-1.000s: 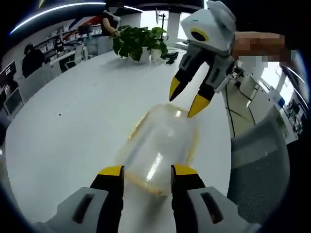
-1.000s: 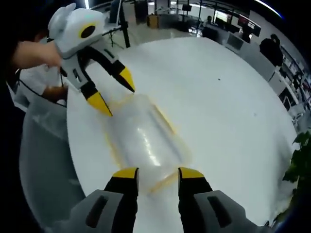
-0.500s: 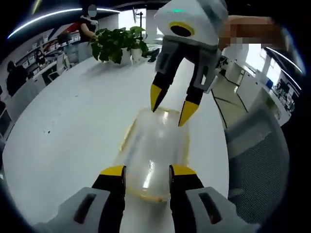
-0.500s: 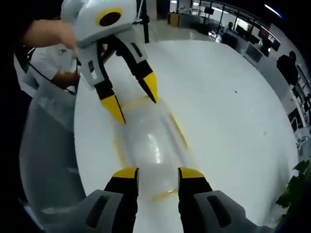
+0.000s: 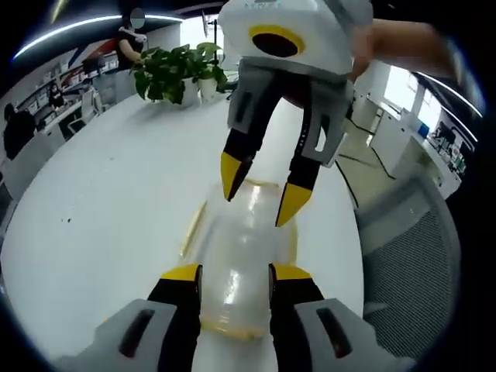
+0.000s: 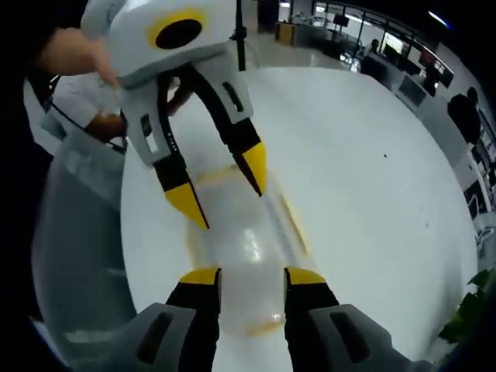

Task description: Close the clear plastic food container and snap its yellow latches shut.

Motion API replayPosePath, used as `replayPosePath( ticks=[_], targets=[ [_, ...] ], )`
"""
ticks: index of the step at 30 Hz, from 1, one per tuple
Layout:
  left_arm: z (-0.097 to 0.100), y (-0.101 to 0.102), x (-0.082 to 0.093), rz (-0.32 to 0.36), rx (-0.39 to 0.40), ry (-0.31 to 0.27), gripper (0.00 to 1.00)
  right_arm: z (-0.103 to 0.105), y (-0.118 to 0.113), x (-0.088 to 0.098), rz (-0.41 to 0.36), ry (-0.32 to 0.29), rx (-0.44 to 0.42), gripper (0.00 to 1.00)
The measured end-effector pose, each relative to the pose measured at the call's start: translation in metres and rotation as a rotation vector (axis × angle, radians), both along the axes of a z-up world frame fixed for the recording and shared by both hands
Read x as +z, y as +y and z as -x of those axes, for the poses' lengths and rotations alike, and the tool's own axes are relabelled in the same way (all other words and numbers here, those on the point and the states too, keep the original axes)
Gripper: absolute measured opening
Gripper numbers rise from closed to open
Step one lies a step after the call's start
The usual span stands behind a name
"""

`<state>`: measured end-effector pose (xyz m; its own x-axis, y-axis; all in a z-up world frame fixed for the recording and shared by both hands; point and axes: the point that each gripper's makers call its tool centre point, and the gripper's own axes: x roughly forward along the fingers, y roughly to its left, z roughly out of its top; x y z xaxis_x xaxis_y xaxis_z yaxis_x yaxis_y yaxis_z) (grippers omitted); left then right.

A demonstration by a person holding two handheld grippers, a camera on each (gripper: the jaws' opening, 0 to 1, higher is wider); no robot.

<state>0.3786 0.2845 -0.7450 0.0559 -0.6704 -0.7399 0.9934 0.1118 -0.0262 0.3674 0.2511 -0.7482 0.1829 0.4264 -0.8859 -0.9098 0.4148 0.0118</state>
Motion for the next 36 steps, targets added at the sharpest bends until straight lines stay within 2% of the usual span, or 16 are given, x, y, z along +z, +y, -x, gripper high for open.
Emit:
replayPosePath(
  ticks=[12, 20, 33, 36],
  targets=[
    [0.006, -0.012, 0.000, 0.003, -0.017, 0.010, 0.32, -0.005, 0.011, -0.001, -0.005, -0.010, 0.039, 0.30],
    [0.008, -0.012, -0.005, -0.012, -0.024, 0.015, 0.30, -0.010, 0.015, -0.001, 0.005, -0.020, 0.058, 0.30],
    [0.009, -0.010, -0.009, -0.027, -0.047, 0.018, 0.29, -0.025, 0.014, -0.004, 0.026, -0.053, 0.043, 0.29],
    [0.015, -0.016, -0.008, 0.005, -0.050, 0.061, 0.46, -0.028, 0.014, -0.005, 0.031, -0.056, 0.044, 0.29]
  ],
)
